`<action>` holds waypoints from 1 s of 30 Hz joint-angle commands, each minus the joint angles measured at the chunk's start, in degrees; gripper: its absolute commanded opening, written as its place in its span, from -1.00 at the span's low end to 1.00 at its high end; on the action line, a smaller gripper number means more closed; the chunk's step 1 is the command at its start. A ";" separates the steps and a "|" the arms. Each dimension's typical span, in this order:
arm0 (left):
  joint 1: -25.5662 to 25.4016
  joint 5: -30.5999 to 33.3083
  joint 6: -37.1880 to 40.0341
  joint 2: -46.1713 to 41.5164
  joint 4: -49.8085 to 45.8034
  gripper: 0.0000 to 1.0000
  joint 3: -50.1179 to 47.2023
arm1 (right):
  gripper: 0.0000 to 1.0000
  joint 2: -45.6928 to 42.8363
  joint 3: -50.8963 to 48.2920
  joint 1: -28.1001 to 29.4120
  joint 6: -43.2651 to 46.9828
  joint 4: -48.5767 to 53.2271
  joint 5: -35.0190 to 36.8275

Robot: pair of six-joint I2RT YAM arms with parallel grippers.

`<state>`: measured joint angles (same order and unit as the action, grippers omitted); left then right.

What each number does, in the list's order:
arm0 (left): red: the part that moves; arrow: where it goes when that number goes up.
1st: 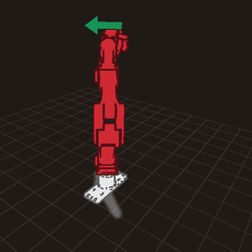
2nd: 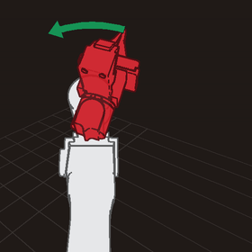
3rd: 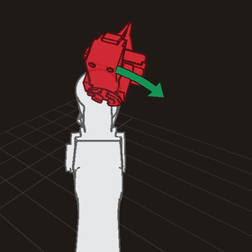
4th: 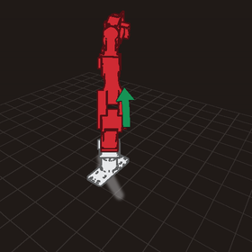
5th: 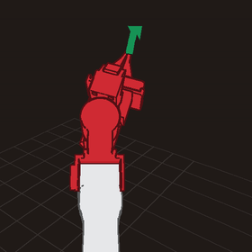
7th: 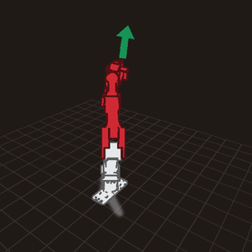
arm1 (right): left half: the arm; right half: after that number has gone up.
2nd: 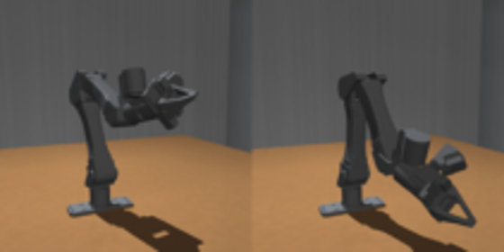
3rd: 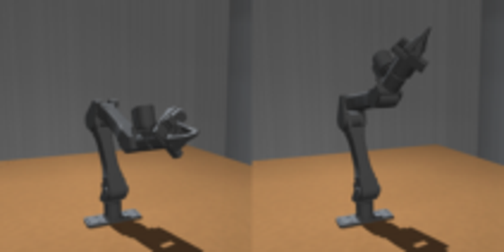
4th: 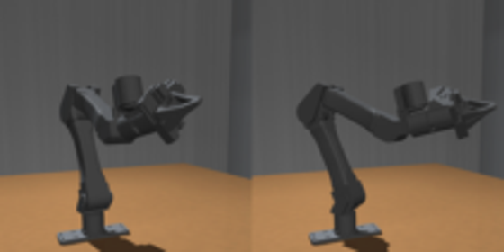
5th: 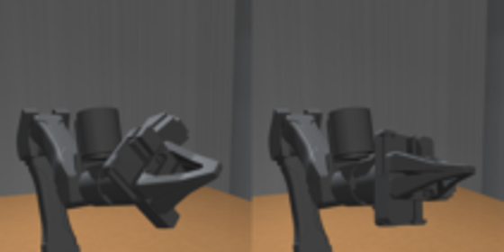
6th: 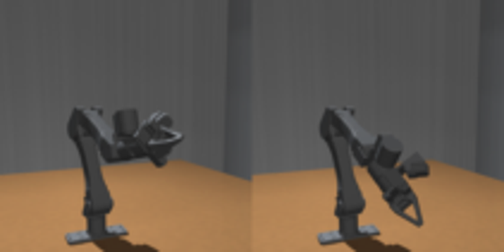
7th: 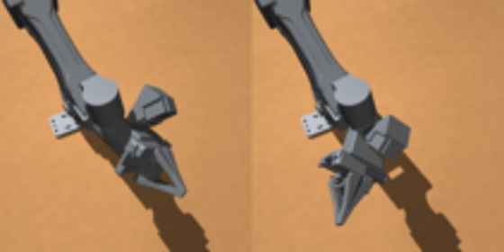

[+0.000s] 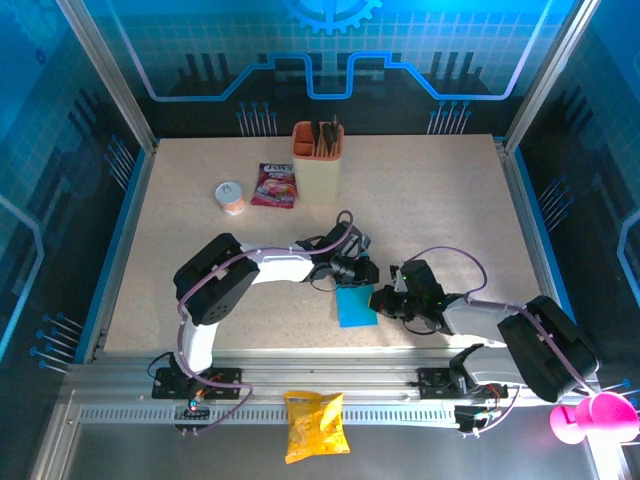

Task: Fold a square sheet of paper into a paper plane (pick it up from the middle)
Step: Fold the paper at the center of the table.

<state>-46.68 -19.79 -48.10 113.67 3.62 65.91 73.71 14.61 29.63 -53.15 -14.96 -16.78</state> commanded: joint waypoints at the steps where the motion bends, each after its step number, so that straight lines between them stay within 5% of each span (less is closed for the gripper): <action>1: -0.27 2.16 0.89 2.29 -4.24 -0.61 2.09 | -1.00 -0.32 0.02 0.39 0.02 6.38 2.32; 30: 4.12 4.07 2.91 11.40 -12.07 -0.70 13.94 | -1.00 2.20 0.03 0.52 -0.98 14.67 4.86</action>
<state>-44.18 -18.15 -46.39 122.83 -5.17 78.41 73.52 16.03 29.63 -54.02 -10.70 -15.55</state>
